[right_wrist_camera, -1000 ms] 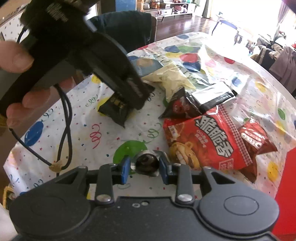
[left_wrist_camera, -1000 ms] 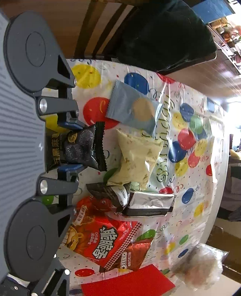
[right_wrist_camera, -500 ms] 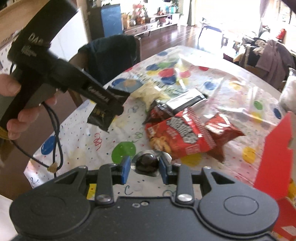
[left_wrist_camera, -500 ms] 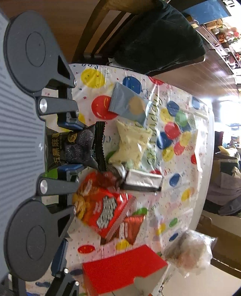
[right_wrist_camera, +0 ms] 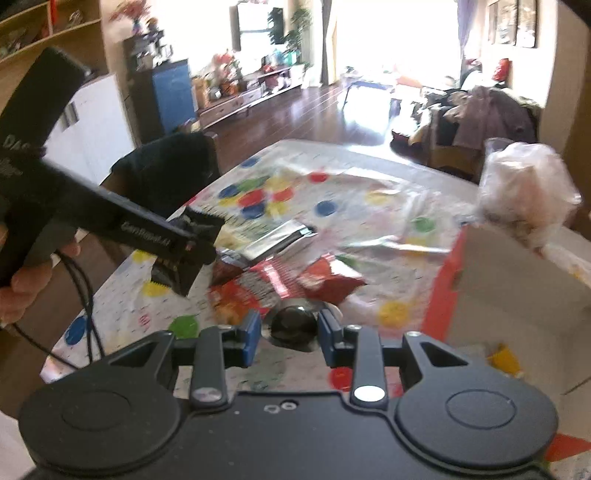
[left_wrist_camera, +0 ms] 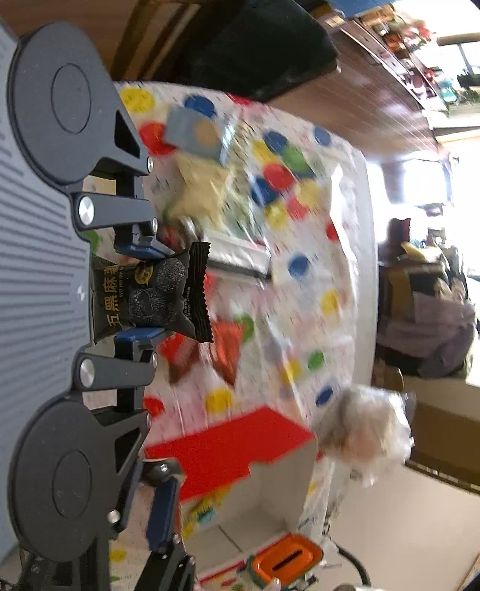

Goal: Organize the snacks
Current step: 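Carry the black bag and black round item over the red box with both tools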

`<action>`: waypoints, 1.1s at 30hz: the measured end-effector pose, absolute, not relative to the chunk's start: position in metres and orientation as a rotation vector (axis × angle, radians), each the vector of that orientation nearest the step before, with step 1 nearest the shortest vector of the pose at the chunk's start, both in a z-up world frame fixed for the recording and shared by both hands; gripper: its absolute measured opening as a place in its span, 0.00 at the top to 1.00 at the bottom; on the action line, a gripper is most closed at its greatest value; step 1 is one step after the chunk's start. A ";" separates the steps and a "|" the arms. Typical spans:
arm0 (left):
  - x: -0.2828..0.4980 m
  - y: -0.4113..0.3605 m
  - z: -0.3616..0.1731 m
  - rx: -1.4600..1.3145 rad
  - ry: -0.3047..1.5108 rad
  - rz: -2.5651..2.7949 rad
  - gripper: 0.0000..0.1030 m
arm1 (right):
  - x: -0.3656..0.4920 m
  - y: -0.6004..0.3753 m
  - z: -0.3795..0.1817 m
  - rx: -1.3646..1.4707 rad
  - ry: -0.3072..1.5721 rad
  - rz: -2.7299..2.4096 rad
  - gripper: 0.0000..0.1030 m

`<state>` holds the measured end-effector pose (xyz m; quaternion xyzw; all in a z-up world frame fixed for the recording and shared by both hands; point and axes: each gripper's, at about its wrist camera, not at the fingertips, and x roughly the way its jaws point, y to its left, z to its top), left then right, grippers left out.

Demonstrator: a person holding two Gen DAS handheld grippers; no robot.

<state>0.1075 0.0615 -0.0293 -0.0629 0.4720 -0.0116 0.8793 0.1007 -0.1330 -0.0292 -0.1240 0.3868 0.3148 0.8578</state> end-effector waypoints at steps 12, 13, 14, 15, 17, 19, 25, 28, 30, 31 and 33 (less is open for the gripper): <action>0.136 -0.030 -0.002 -0.058 0.940 -0.130 0.66 | 0.132 -0.217 -0.008 -0.220 0.751 0.544 0.69; 0.138 -0.038 0.000 -0.050 0.936 -0.138 0.66 | 0.135 -0.224 -0.007 -0.218 0.749 0.536 0.69; 0.141 -0.046 0.001 -0.038 0.930 -0.144 0.66 | 0.137 -0.230 -0.007 -0.215 0.748 0.527 0.69; 0.144 -0.053 0.002 -0.027 0.926 -0.147 0.66 | 0.140 -0.237 -0.007 -0.210 0.748 0.517 0.69; 0.150 -0.067 0.005 -0.015 0.921 -0.158 0.66 | 0.146 -0.251 -0.007 -0.198 0.752 0.498 0.69; 0.156 -0.081 0.006 -0.005 0.920 -0.168 0.66 | 0.152 -0.265 -0.008 -0.194 0.753 0.481 0.69; 0.176 -0.120 0.001 0.010 0.951 -0.185 0.66 | 0.168 -0.304 -0.012 -0.205 0.758 0.433 0.69; 0.187 -0.139 -0.004 0.016 0.976 -0.196 0.66 | 0.179 -0.327 -0.016 -0.206 0.772 0.408 0.69; 0.193 -0.151 -0.007 0.016 0.994 -0.204 0.66 | 0.186 -0.339 -0.019 -0.207 0.784 0.394 0.69; 0.197 -0.157 -0.009 0.012 1.004 -0.204 0.66 | 0.191 -0.347 -0.021 -0.204 0.793 0.385 0.69; 0.205 -0.168 -0.015 0.010 1.024 -0.206 0.66 | 0.199 -0.360 -0.026 -0.197 0.811 0.371 0.69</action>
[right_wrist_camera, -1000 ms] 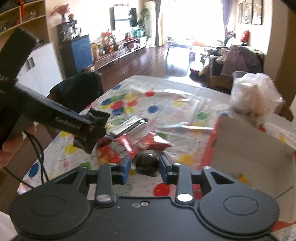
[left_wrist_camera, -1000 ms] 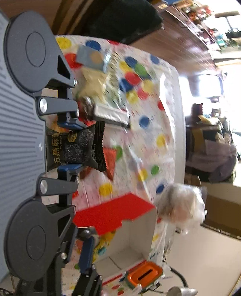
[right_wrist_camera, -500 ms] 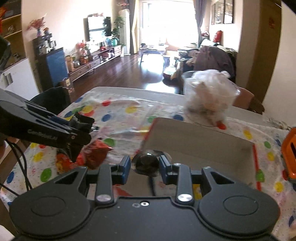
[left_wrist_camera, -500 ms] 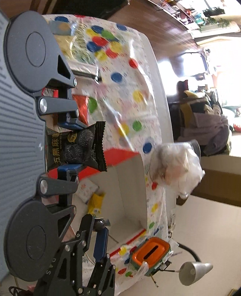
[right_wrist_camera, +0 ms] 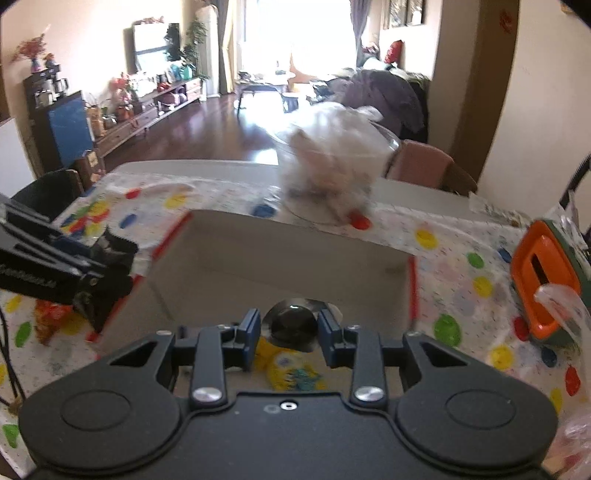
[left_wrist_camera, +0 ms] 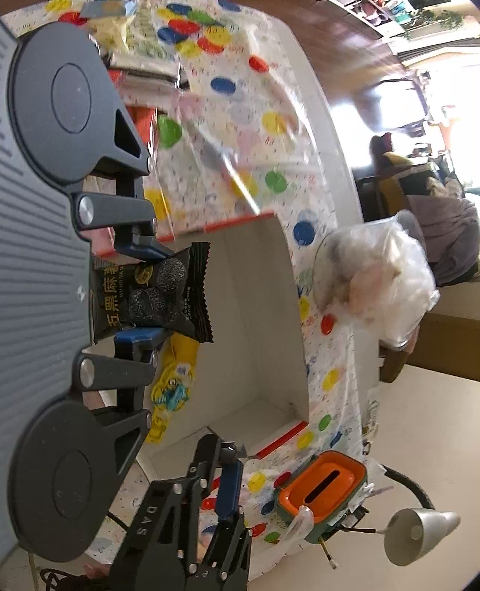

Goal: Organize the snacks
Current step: 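Carry the black bag and black round item over the red box with both tools, then open both tools to drop the black bag and round item into the box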

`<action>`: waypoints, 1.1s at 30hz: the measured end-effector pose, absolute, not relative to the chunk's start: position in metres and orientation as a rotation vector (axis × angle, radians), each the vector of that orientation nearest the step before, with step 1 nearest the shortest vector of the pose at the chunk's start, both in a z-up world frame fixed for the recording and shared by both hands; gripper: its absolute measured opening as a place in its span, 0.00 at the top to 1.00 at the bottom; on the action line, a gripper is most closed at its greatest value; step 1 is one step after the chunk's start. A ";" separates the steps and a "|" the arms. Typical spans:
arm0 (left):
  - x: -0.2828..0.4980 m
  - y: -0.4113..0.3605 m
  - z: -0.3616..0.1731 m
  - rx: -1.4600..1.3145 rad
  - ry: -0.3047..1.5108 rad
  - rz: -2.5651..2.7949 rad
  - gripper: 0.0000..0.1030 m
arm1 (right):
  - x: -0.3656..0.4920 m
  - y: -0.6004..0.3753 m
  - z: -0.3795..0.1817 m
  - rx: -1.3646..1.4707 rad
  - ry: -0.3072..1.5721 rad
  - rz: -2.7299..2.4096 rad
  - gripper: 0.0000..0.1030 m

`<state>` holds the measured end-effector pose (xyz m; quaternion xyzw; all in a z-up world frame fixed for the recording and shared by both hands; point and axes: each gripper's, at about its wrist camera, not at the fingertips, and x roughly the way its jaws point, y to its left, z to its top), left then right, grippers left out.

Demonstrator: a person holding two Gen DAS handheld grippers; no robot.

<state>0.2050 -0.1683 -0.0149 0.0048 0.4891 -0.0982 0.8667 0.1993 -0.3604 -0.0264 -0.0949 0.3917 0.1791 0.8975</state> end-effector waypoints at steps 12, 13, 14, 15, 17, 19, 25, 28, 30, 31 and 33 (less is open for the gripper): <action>0.262 -0.209 -0.056 0.006 1.168 -0.148 0.66 | 0.244 -0.384 -0.061 -0.242 0.917 0.417 0.69; 0.266 -0.212 -0.059 0.005 1.181 -0.145 0.66 | 0.247 -0.382 -0.065 -0.253 0.927 0.422 0.69; 0.271 -0.213 -0.062 0.002 1.193 -0.140 0.66 | 0.250 -0.381 -0.068 -0.262 0.935 0.426 0.69; 0.275 -0.214 -0.066 0.002 1.206 -0.135 0.66 | 0.253 -0.378 -0.072 -0.273 0.947 0.431 0.69; 0.282 -0.215 -0.074 0.006 1.230 -0.120 0.66 | 0.259 -0.375 -0.080 -0.278 0.973 0.443 0.69; 0.288 -0.217 -0.081 0.009 1.249 -0.109 0.66 | 0.263 -0.371 -0.088 -0.287 0.998 0.458 0.69; 0.300 -0.221 -0.096 0.031 1.296 -0.099 0.66 | 0.269 -0.358 -0.103 -0.357 1.033 0.488 0.69; 0.303 -0.223 -0.102 0.045 1.316 -0.103 0.66 | 0.273 -0.355 -0.109 -0.369 1.066 0.490 0.69; 0.304 -0.224 -0.105 0.059 1.330 -0.099 0.66 | 0.275 -0.354 -0.113 -0.374 1.090 0.491 0.69; 0.305 -0.224 -0.107 0.065 1.336 -0.099 0.66 | 0.276 -0.354 -0.115 -0.372 1.101 0.493 0.69; 0.306 -0.224 -0.110 0.069 1.350 -0.099 0.66 | 0.277 -0.356 -0.116 -0.364 1.109 0.491 0.69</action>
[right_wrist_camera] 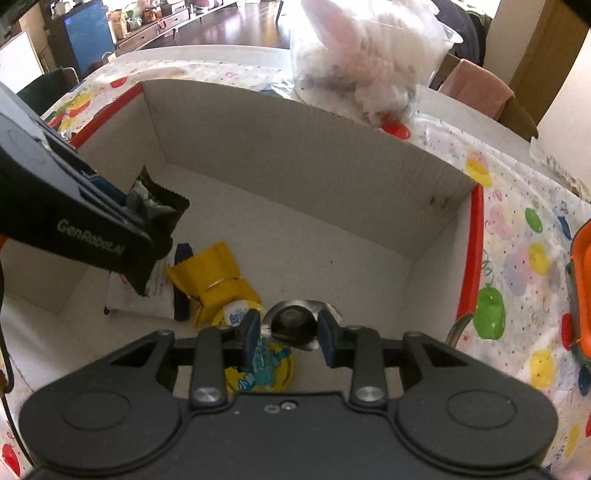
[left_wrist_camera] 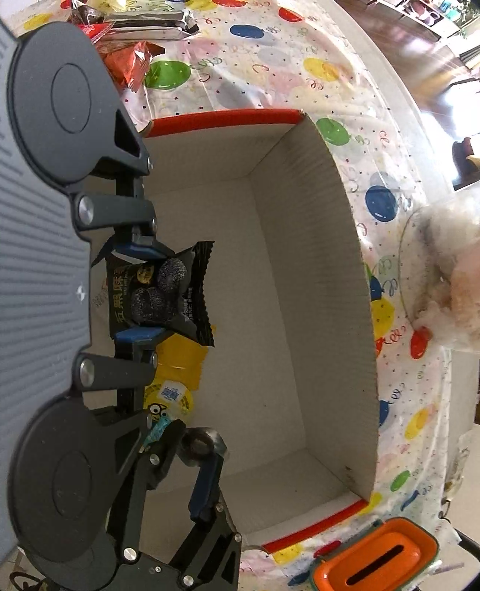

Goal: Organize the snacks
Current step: 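Open both tools to drop the black bag and round item into the box, then withdraw both open tools from the box back to the snack pile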

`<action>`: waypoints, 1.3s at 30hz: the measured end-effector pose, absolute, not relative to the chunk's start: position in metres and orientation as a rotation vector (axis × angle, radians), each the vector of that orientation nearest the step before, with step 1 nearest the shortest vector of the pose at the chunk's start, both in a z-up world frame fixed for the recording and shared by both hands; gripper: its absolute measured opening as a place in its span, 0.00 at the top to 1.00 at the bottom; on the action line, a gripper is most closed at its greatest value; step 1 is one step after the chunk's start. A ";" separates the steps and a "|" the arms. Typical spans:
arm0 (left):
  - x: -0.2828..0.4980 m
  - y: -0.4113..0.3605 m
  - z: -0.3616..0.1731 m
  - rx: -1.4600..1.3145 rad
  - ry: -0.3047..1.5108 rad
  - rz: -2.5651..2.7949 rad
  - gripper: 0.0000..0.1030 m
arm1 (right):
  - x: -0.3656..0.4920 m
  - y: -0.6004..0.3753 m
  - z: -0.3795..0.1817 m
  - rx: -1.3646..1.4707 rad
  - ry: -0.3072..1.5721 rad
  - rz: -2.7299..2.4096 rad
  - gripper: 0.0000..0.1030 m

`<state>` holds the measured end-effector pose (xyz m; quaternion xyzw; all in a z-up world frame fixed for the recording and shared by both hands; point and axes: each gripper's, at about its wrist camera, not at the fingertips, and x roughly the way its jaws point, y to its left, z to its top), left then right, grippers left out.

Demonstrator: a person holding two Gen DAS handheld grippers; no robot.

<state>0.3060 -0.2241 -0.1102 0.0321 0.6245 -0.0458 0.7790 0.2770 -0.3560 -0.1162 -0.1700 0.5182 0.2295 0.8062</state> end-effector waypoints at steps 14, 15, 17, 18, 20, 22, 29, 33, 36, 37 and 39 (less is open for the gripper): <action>0.302 -0.223 -0.105 0.072 1.331 -0.113 0.64 | 0.272 -0.366 -0.103 -0.289 1.083 0.478 0.64; 0.300 -0.222 -0.103 0.069 1.324 -0.113 0.62 | 0.272 -0.367 -0.101 -0.282 1.079 0.477 0.64; 0.297 -0.221 -0.099 0.064 1.310 -0.119 0.57 | 0.270 -0.369 -0.097 -0.265 1.070 0.472 0.63; 0.295 -0.221 -0.096 0.059 1.300 -0.120 0.52 | 0.268 -0.370 -0.094 -0.257 1.064 0.469 0.61; 0.291 -0.220 -0.091 0.050 1.280 -0.122 0.50 | 0.265 -0.373 -0.089 -0.238 1.053 0.464 0.59; 0.287 -0.218 -0.084 0.044 1.259 -0.128 0.49 | 0.262 -0.376 -0.085 -0.225 1.042 0.461 0.58; 0.269 -0.212 -0.062 0.035 1.173 -0.141 0.45 | 0.249 -0.379 -0.066 -0.185 0.997 0.458 0.54; 0.258 -0.206 -0.050 0.038 1.126 -0.147 0.45 | 0.240 -0.379 -0.055 -0.156 0.965 0.466 0.47; 0.247 -0.199 -0.040 0.035 1.090 -0.152 0.45 | 0.234 -0.377 -0.049 -0.142 0.944 0.468 0.41; 0.244 -0.197 -0.037 0.036 1.078 -0.152 0.44 | 0.231 -0.376 -0.046 -0.141 0.935 0.469 0.38; 0.237 -0.193 -0.031 0.034 1.053 -0.151 0.42 | 0.226 -0.373 -0.041 -0.138 0.921 0.471 0.37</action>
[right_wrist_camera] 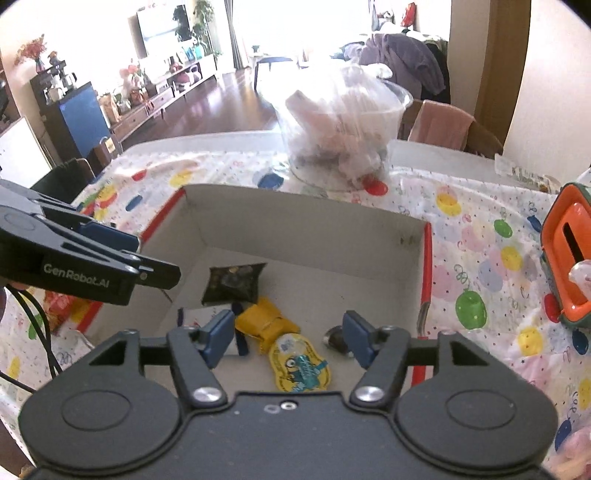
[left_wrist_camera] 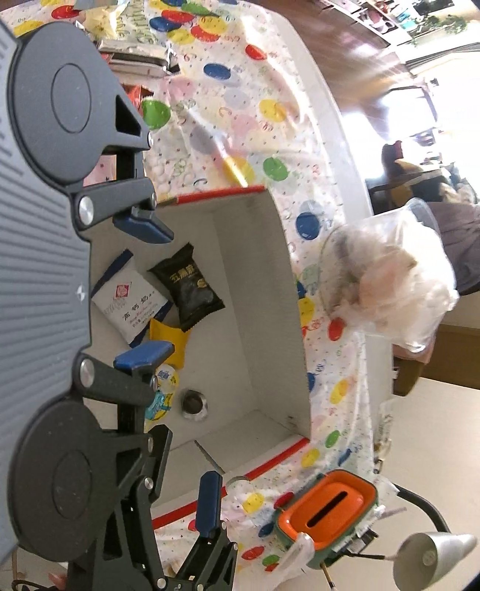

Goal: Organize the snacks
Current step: 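Withdraw both open tools from the box back to the snack pile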

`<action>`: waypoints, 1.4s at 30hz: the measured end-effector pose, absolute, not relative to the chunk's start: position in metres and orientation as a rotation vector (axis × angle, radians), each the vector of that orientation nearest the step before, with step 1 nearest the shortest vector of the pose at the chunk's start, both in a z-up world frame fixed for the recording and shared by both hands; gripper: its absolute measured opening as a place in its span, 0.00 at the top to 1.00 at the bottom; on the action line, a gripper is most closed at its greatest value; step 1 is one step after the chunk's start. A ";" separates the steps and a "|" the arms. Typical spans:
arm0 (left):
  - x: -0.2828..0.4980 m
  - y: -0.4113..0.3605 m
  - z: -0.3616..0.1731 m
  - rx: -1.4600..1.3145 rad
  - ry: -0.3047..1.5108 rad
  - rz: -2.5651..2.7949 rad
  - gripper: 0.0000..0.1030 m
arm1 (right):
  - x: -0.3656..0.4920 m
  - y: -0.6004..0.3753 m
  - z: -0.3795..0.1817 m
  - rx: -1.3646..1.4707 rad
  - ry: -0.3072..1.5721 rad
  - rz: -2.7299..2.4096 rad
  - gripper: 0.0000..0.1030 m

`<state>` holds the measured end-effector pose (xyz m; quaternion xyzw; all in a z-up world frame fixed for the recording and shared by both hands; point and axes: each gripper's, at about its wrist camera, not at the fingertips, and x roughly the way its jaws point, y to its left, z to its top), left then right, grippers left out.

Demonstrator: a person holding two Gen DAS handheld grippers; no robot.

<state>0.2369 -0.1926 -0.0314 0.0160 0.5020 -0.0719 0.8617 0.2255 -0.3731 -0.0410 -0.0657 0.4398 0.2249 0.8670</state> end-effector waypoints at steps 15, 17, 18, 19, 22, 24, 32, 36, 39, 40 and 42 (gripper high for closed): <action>0.177 -0.143 -0.005 0.004 0.911 -0.170 0.34 | 0.182 -0.342 -0.010 -0.075 0.811 0.522 0.12; 0.169 -0.135 -0.003 0.004 0.894 -0.173 0.32 | 0.175 -0.336 -0.008 -0.069 0.800 0.522 0.10; 0.165 -0.131 -0.001 0.002 0.889 -0.175 0.32 | 0.172 -0.332 -0.007 -0.067 0.795 0.524 0.07; 0.161 -0.127 0.000 -0.001 0.881 -0.178 0.32 | 0.169 -0.328 -0.006 -0.067 0.789 0.521 0.04; 0.149 -0.115 0.004 0.004 0.850 -0.181 0.28 | 0.159 -0.314 -0.003 -0.057 0.762 0.524 0.01; 0.140 -0.106 0.006 0.008 0.822 -0.165 0.26 | 0.153 -0.306 -0.001 -0.052 0.754 0.523 0.00; 0.112 -0.063 0.007 -0.004 0.779 -0.147 0.20 | 0.138 -0.264 -0.004 -0.023 0.749 0.550 0.00; 0.103 -0.032 0.004 -0.025 0.781 -0.136 0.19 | 0.131 -0.239 -0.008 -0.037 0.755 0.567 0.00; 0.098 -0.009 0.001 -0.032 0.785 -0.119 0.19 | 0.129 -0.219 -0.012 -0.047 0.762 0.572 0.00; 0.097 -0.002 0.000 -0.032 0.788 -0.113 0.19 | 0.129 -0.212 -0.014 -0.047 0.766 0.574 0.00; 0.094 0.014 -0.002 -0.034 0.792 -0.108 0.19 | 0.128 -0.201 -0.017 -0.047 0.772 0.577 0.00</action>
